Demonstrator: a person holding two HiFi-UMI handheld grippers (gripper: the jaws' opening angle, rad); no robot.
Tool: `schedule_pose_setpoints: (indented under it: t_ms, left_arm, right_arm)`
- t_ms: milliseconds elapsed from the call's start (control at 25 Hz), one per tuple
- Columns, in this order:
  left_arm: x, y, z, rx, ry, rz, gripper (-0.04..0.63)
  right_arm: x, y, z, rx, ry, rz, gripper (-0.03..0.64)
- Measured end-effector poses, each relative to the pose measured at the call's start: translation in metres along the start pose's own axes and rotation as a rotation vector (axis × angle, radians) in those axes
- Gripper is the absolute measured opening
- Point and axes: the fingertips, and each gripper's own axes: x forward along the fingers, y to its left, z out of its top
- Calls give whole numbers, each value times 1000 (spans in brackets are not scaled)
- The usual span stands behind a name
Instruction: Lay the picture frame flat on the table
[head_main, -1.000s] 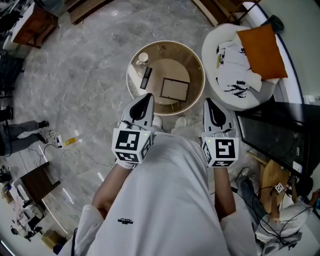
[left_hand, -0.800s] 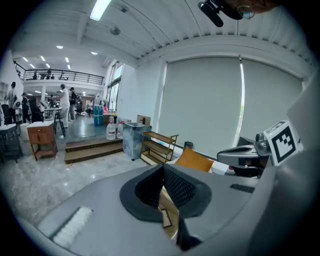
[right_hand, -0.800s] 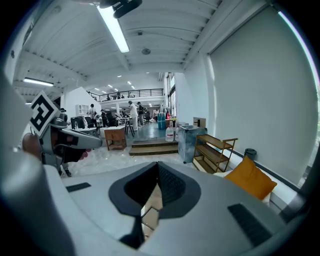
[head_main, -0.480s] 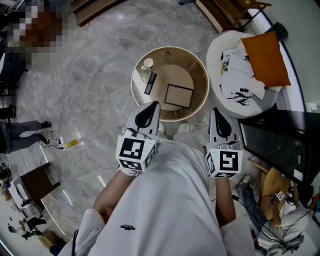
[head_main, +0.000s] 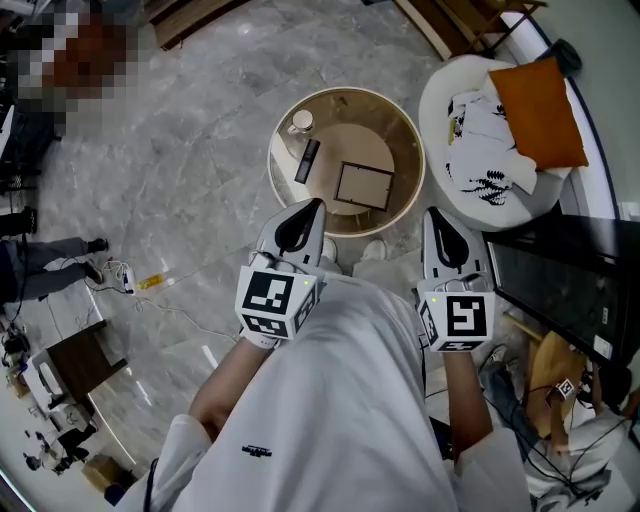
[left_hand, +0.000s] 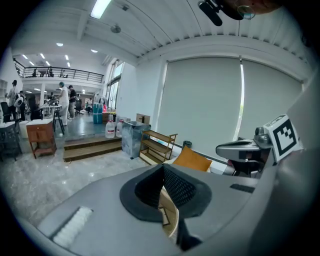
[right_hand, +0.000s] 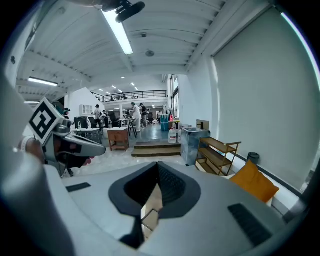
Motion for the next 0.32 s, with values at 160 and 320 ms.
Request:
schedule_pose_setpoints:
  t_ms: [160, 320]
  left_arm:
    - [-3, -1, -4, 16, 17, -14, 5]
    - [-5, 4, -8, 4, 20, -1, 5]
  right_arm:
    - [5, 4, 4, 6, 4, 11, 6]
    - [5, 11, 2, -3, -5, 8, 6]
